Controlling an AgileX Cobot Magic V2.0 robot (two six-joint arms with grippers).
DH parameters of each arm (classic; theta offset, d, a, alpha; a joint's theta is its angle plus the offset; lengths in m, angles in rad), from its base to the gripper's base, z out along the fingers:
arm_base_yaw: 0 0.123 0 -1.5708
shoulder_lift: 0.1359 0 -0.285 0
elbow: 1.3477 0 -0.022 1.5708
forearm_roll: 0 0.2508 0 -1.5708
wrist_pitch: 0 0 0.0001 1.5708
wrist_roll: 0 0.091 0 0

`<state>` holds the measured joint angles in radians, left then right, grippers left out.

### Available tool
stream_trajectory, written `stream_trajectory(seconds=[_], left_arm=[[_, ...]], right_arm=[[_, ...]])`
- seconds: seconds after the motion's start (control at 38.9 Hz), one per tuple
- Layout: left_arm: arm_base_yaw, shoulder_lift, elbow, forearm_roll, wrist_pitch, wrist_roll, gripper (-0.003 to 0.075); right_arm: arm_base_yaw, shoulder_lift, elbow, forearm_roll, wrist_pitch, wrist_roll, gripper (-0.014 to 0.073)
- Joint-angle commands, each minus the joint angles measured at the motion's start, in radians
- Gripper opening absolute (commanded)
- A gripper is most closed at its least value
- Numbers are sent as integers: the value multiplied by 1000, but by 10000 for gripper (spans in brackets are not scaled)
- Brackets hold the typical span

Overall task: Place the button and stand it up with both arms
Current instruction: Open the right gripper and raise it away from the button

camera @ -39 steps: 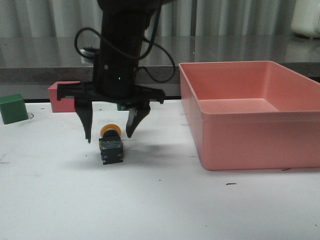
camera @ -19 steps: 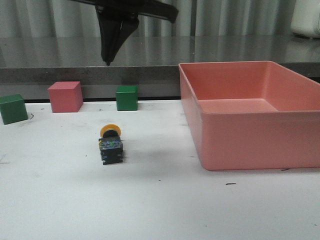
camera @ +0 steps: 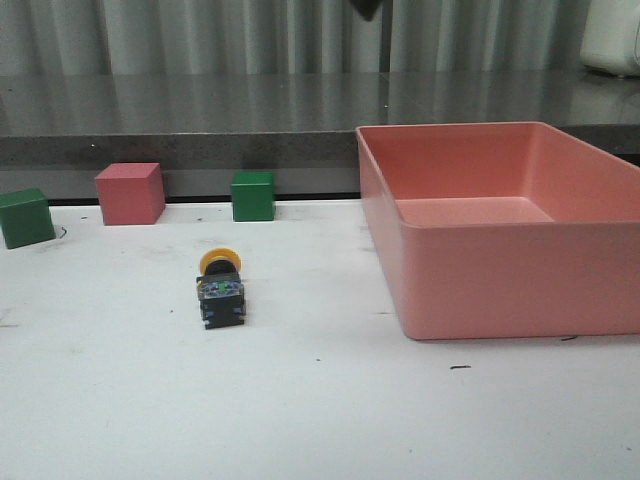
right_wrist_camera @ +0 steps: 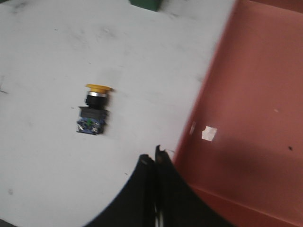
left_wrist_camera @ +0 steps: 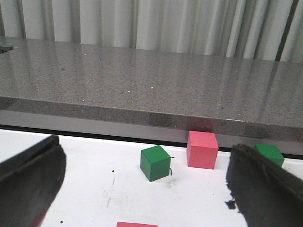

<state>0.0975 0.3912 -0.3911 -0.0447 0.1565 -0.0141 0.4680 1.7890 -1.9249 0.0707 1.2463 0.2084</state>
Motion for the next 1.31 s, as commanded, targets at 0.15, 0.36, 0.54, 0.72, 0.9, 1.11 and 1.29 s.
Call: stream_trajectory(seconds=[0.15,0.36,0.54,0.72,0.9,1.11,1.29], left_arm=[[-4,12,-37,-7,-79,-2,661],[-4,12,-37,-7,-79,-2,661],[-4,12,-37,-7,-79,-2,661],[-4,12,-37,-7,-79,-2,661],[-4,12,-37,-7,-79,-2,661],[-4,12,-37,-7,-79,-2,661],[-4,12,-37,-7,-81,-2,661]], right_arm=[[-158,-308,328,-24,7,-44,-69],[-232,-549,689,-71,-191,-43,-69],[-251,-758,961,-97,-344,-43,-69],[-251,-942,1183,-106,-523,-43,-69],[-251,-1158,1385,-108,-683,-43,-69],[-251,-1439,1487,-139,-785,-43,-69],[-251,-1597,1490,-143,-783,-43,-69]])
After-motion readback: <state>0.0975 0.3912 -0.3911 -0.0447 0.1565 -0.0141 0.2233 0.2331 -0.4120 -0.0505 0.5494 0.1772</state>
